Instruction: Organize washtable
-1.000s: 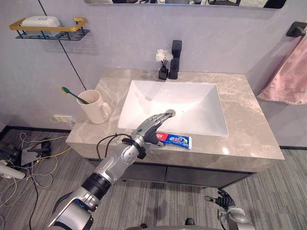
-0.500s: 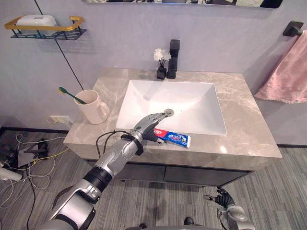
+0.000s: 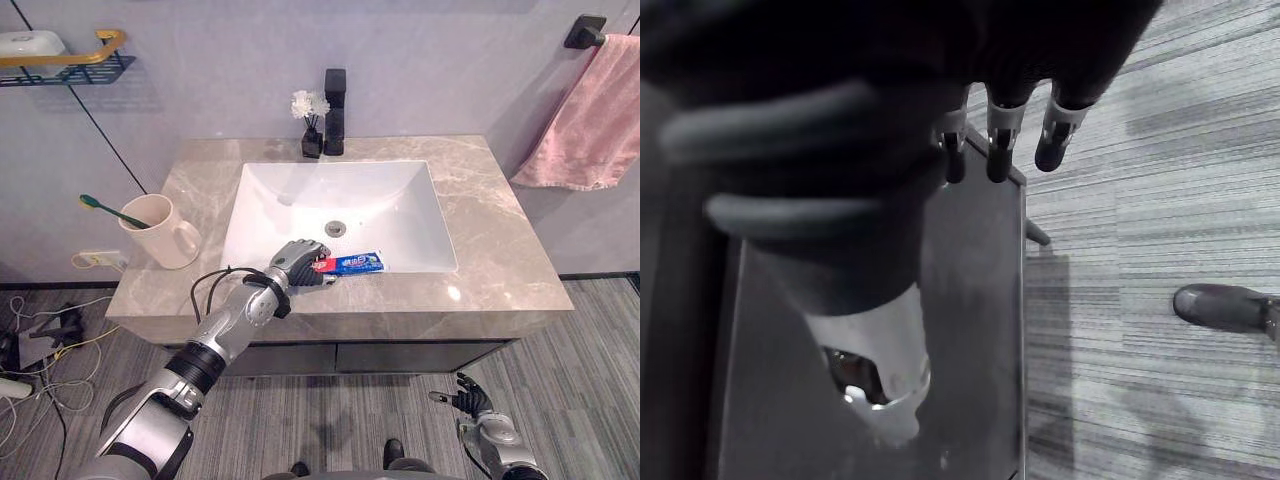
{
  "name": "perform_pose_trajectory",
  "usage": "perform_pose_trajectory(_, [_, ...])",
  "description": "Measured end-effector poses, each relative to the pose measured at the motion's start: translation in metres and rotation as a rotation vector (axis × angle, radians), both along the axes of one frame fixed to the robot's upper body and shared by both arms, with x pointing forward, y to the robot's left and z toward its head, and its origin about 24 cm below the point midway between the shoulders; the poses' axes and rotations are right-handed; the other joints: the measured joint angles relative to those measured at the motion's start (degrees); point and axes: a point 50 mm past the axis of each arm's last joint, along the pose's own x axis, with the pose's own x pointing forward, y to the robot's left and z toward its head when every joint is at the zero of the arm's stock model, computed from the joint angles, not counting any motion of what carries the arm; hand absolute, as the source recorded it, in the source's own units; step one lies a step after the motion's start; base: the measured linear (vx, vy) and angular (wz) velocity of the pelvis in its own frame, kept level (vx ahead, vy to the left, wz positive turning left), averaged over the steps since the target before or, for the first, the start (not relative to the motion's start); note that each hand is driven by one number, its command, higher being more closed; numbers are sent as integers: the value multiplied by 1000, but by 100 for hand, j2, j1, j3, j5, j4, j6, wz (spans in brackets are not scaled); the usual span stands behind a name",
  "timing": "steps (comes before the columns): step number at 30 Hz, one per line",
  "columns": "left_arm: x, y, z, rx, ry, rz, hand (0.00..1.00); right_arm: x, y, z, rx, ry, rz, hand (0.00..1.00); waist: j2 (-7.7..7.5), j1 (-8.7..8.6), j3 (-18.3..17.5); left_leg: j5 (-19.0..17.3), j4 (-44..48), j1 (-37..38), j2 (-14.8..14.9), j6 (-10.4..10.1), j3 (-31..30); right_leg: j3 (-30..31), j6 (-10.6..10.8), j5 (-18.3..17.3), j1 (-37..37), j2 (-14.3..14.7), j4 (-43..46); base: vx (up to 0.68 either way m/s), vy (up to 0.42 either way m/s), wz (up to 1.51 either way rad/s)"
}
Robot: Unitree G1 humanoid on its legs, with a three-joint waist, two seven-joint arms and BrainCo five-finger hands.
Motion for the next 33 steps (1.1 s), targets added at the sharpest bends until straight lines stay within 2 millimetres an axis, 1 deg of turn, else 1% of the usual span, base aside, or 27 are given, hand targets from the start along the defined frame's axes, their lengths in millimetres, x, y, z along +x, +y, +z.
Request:
perform_pose_trajectory(4, [-5,1,2,-28,-6,-6,100,1,0,1,-1,-5,-1,0,40,-2,41,-12,-7,10,-3,15,-1,-6,0,1,3,-19,0,-9,-5,0])
perform_pose_trajectory(7, [-13,3,1,-58,-11,2,100,5,-1,6,4,-45,-12,0,53,-3,49,-13,-17,8,-2,15,1,-6,0,0,-10,-23,0,-41,-24,-1])
perform_pose_trajectory(11, [-22,3,-2,-93,-18,12,100,8,-7,15,9,-115,-76,0,62,19,54,-12,-20,-18,3,15,12,15,0,0,-60,-22,0,-64,-36,-3])
perform_pose_trajectory(13, [-27,5,-1,-126,-30,26,100,8,-10,18,14,-144,-127,0,63,12,54,-12,-19,-56,8,15,35,44,6,4,-109,-21,0,-50,-36,-7])
perform_pose_trajectory(15, [-31,4,1,-160,-46,40,100,3,-14,18,14,-152,-163,0,67,9,56,-11,-17,-54,11,15,41,49,8,6,-108,-16,1,-18,-17,-3])
perform_pose_trajectory(16, [-33,3,5,-190,-65,46,100,-1,-19,18,14,-160,-206,0,68,12,56,-11,-18,-55,12,15,47,57,14,9,-113,-15,1,0,0,0])
perform_pose_trajectory(18, [-34,5,11,-232,-93,69,100,-3,-22,21,24,-184,-249,0,68,10,56,-12,-17,-53,14,15,61,71,17,13,-116,-15,2,-26,-17,-7])
perform_pose_trajectory(20, [-36,5,23,-290,-140,89,100,-5,-28,26,29,-226,-309,0,70,57,53,-13,-14,-77,16,14,157,208,25,41,-193,-17,3,-40,-8,-21])
perform_pose_trajectory(21, [-37,3,36,-353,-185,92,100,-7,-32,30,31,-259,-358,0,71,132,53,-13,-1,-132,13,14,190,240,17,74,-260,-20,4,-40,-8,-17])
perform_pose_trajectory(22, [-38,3,42,-388,-208,93,100,-8,-34,32,32,-274,-382,0,71,140,53,-13,10,-156,13,14,196,253,15,90,-282,-20,4,-46,-13,-11])
perform_pose_trajectory(24, [-45,4,61,-496,-288,105,100,-10,-43,44,34,-356,-452,0,70,149,51,-14,40,-159,10,15,221,332,8,107,-291,-25,5,-39,-10,-7])
perform_pose_trajectory(26, [-50,8,70,-571,-335,129,100,-9,-48,57,31,-436,-485,0,70,147,50,-15,47,-156,11,16,248,361,9,108,-299,-23,6,-53,-23,-8])
perform_pose_trajectory(28, [-55,12,74,-608,-357,149,100,-9,-55,71,17,-507,-507,0,74,156,48,-16,53,-147,14,16,256,360,10,111,-293,-17,7,-70,-38,-5])
perform_pose_trajectory(29, [-58,15,76,-635,-367,162,100,-7,-58,84,-2,-566,-502,0,80,154,44,-16,55,-134,15,16,275,368,3,118,-291,-8,8,-47,-25,-6])
perform_pose_trajectory(30, [-59,16,76,-646,-371,165,100,-6,-59,91,-13,-596,-497,0,81,155,44,-17,56,-124,17,15,286,376,0,120,-286,-4,8,-61,-27,-11])
perform_pose_trajectory(31, [-62,19,79,-662,-386,178,100,-2,-63,110,-33,-681,-486,0,83,156,43,-18,56,-101,19,14,315,410,-2,121,-300,6,48,-62,-21,-10])
perform_pose_trajectory(32, [-63,20,80,-668,-392,182,100,0,-64,119,-33,-721,-481,0,86,155,41,-18,58,-91,20,14,324,429,-2,120,-307,12,69,-64,-18,-12])
perform_pose_trajectory(33, [-64,20,82,-675,-403,183,100,3,-65,132,-35,-787,-469,0,86,163,41,-21,60,-77,21,12,342,458,-2,120,-307,15,76,-65,-15,-11])
